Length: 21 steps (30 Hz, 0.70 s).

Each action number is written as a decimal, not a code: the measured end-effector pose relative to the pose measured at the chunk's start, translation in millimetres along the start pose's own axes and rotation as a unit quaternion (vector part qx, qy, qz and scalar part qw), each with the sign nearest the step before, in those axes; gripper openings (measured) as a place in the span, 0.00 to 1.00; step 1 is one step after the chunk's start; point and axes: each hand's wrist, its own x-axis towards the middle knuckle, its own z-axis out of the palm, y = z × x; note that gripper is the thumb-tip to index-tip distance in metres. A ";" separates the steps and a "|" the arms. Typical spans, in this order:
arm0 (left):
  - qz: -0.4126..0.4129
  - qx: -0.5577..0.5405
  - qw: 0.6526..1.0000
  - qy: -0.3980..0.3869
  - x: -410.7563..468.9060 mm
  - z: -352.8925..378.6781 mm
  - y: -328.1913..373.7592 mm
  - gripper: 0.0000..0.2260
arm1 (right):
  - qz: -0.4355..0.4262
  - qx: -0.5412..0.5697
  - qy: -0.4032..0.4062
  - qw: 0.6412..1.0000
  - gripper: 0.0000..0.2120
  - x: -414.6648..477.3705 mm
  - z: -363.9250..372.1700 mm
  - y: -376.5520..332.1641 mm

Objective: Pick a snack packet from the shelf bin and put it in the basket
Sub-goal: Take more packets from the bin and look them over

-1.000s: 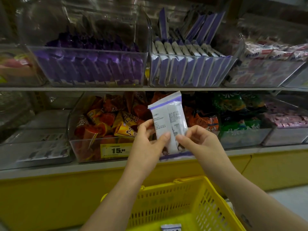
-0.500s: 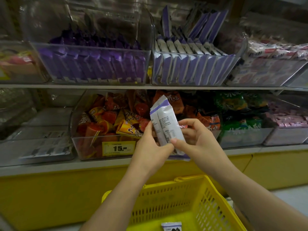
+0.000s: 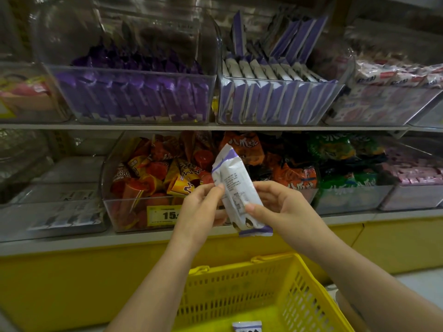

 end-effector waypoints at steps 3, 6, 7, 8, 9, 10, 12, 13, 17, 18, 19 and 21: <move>0.035 -0.013 0.999 -0.022 -2.9 3.0 7.2 0.08 | -0.027 0.060 0.025 0.998 0.19 1.6 -2.0 -5.5; 0.083 0.011 0.992 -0.093 -6.5 7.9 17.4 0.22 | -0.024 0.150 0.064 0.986 0.21 9.0 -9.4 -14.3; 0.098 0.012 0.989 -0.107 -7.9 9.6 22.5 0.27 | -0.021 0.161 0.072 0.984 0.21 12.7 -13.4 -19.4; 0.113 0.007 0.987 -0.111 -8.5 10.7 28.6 0.29 | -0.022 0.155 0.072 0.985 0.21 16.9 -17.9 -25.1; 0.129 0.001 0.986 -0.107 -8.4 10.7 36.4 0.30 | -0.028 0.138 0.066 0.988 0.20 20.9 -21.7 -31.5; 0.146 0.000 0.985 -0.093 -8.1 10.5 46.6 0.31 | -0.043 0.104 0.061 0.992 0.20 24.2 -25.7 -38.4; 0.179 0.019 0.982 -0.055 -4.8 8.7 70.9 0.30 | -0.095 -0.017 0.053 0.994 0.21 29.8 -34.7 -53.9; 0.192 0.026 0.980 -0.044 -2.0 7.7 84.2 0.29 | -0.121 -0.084 0.043 0.988 0.24 31.9 -39.7 -63.2; 0.244 0.085 0.966 -0.031 8.5 9.6 140.5 0.29 | -0.199 -0.262 -0.010 0.944 0.35 47.0 -59.7 -98.0; 0.263 0.119 0.957 -0.020 12.3 12.0 153.3 0.29 | -0.212 -0.285 -0.002 0.935 0.36 53.3 -63.4 -106.3; 0.281 0.155 0.947 -0.006 16.4 14.5 165.6 0.29 | -0.230 -0.300 0.016 0.926 0.36 61.0 -66.6 -114.4; 0.305 0.201 0.931 0.015 27.3 19.9 187.2 0.31 | -0.262 -0.306 0.055 0.913 0.34 80.3 -72.7 -128.5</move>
